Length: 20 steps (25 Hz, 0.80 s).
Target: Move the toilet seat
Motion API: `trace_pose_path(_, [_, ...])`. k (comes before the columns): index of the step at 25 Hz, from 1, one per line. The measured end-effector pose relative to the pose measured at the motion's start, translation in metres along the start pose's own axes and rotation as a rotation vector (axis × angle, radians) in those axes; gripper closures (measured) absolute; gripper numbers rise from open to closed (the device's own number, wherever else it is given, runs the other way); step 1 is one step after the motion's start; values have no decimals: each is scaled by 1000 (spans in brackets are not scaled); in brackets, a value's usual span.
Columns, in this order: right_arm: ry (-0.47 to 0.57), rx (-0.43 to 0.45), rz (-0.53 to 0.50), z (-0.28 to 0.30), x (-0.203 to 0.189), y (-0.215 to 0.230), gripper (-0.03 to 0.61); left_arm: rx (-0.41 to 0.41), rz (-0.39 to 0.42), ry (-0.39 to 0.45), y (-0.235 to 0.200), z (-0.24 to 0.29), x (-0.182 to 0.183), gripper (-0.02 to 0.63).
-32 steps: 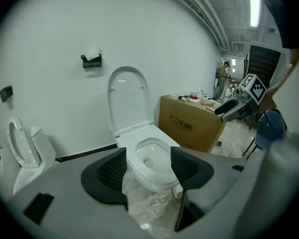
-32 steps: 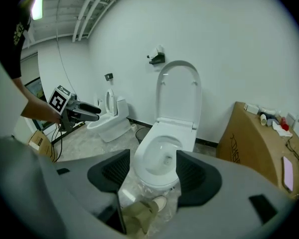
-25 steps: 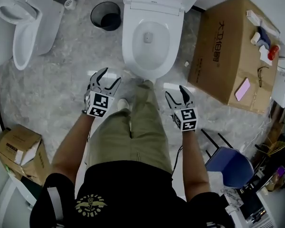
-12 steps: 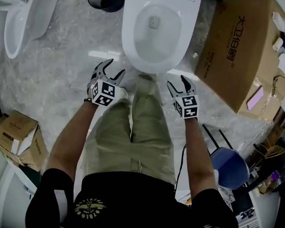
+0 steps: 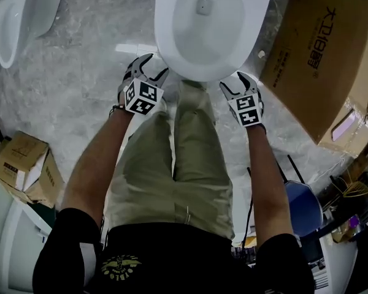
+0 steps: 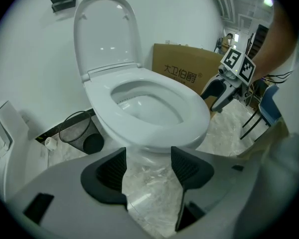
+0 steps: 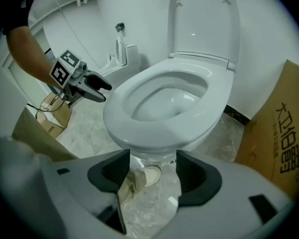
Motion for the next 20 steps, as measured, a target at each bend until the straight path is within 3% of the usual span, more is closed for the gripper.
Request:
trace_pose_path(10, [19,5,59,1,8,-2,298,-14,29,-16,9,4,-4,327])
trace_pose_path(15, [68,40,81,-27,19,-8,298,-10,70,-16,15,-3,13,327])
trace_pose_path(20, [84,36,98,-53,33,-17,298,-16,62,-16,11,-24,31,327])
Point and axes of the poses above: the fingertips, and each gripper's own axes: z forward along the fingers, y to its right, x out of its top, the point moved 7 cm from there along -z, backward along the fingers, and after that the axes turned 12 degrees about x, right-handed, at the moved point
